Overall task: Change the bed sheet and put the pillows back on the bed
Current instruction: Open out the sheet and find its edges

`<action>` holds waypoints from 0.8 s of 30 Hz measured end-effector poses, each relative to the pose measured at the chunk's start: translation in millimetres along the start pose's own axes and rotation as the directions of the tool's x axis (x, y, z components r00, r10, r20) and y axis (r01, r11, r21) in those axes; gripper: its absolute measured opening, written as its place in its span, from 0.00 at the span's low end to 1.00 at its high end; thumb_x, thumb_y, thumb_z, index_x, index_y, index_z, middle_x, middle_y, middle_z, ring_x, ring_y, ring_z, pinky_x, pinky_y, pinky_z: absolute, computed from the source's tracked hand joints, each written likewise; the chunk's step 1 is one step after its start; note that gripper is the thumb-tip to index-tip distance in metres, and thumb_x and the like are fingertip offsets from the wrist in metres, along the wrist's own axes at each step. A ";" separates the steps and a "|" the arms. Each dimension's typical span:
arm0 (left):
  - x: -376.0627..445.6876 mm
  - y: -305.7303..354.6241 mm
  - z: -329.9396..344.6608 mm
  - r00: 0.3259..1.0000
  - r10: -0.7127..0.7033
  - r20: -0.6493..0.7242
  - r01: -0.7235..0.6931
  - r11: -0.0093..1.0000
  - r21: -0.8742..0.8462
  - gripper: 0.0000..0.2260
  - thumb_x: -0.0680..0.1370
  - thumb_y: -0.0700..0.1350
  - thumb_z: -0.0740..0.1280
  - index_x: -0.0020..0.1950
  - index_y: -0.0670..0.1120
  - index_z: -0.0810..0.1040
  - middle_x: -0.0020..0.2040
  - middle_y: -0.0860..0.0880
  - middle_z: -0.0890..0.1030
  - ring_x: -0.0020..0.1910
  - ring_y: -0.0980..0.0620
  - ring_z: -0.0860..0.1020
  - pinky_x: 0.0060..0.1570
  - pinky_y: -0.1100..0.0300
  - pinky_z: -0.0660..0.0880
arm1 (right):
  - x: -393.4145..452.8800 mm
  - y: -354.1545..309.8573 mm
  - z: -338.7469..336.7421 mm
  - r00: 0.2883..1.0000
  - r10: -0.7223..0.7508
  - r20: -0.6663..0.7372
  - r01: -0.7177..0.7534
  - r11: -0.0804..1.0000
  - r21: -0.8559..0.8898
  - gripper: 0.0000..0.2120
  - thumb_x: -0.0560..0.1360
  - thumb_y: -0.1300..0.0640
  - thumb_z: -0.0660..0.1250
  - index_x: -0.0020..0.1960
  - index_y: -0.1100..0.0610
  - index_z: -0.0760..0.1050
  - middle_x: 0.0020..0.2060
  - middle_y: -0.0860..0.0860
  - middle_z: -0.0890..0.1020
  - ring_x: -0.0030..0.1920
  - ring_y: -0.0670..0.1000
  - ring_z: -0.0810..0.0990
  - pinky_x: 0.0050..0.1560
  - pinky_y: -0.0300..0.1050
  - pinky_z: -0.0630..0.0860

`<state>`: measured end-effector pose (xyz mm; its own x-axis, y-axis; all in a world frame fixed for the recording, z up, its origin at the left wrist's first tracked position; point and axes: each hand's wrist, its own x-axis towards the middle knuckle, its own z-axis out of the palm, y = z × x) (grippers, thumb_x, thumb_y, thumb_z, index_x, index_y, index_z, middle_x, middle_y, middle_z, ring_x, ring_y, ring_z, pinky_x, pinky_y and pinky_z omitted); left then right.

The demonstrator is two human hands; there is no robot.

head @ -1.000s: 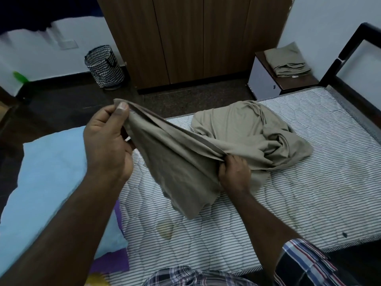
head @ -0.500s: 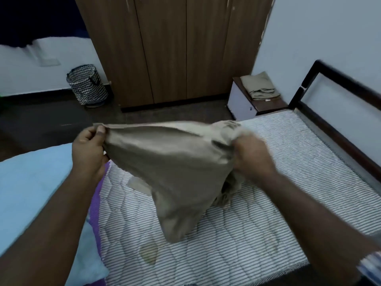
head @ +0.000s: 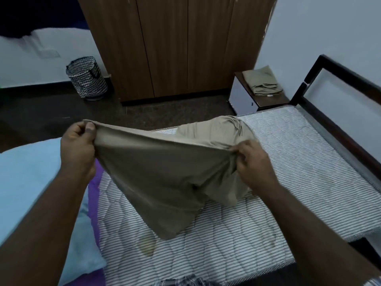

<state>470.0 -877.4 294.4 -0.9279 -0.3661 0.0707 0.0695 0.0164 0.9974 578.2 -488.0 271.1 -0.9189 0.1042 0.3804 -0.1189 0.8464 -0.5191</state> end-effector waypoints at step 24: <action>-93.7 29.7 135.8 0.625 0.045 0.779 -0.471 0.817 0.331 0.09 0.74 0.47 0.64 0.48 0.57 0.83 0.45 0.59 0.84 0.49 0.59 0.81 0.53 0.50 0.78 | 1.6 12.2 23.2 0.973 0.107 0.202 -0.167 0.938 0.305 0.08 0.73 0.59 0.74 0.49 0.49 0.83 0.41 0.41 0.84 0.45 0.40 0.81 0.48 0.45 0.80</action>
<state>509.2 -716.3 318.9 -0.8624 0.4968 0.0973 0.3731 0.4938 0.7855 566.5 -489.5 247.6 -0.9834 0.0866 0.1596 -0.0728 0.6172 -0.7834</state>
